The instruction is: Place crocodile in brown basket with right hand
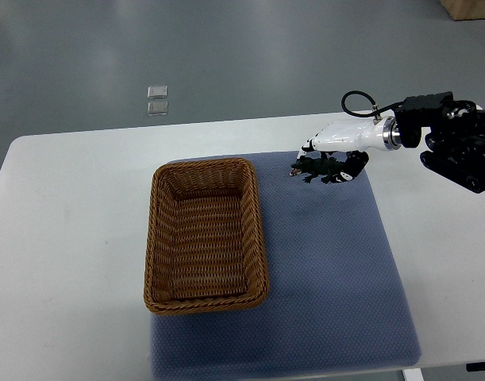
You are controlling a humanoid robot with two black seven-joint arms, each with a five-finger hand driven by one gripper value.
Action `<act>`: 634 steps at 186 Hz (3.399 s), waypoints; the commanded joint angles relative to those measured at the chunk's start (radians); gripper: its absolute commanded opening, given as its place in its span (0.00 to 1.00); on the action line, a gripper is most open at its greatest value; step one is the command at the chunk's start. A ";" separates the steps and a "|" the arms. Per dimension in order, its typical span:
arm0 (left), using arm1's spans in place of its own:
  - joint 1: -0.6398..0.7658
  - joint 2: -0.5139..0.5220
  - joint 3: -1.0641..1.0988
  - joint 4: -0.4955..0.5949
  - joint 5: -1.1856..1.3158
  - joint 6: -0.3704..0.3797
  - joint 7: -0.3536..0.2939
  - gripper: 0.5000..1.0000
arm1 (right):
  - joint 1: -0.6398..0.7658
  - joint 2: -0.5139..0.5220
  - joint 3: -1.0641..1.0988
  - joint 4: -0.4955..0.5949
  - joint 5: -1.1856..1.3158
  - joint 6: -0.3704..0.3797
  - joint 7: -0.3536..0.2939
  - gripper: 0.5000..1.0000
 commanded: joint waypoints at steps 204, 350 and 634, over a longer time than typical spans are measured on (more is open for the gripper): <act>0.000 0.000 0.000 0.000 0.000 0.001 0.000 1.00 | 0.217 0.219 -0.006 0.352 -0.037 -0.020 0.000 0.00; 0.000 0.000 0.000 0.000 0.000 0.001 0.000 1.00 | 0.117 0.314 -0.041 0.207 -0.037 -0.043 0.000 0.83; 0.000 0.000 0.000 0.000 0.000 0.001 0.000 1.00 | -0.298 -0.082 0.400 0.148 1.809 0.443 -0.434 0.86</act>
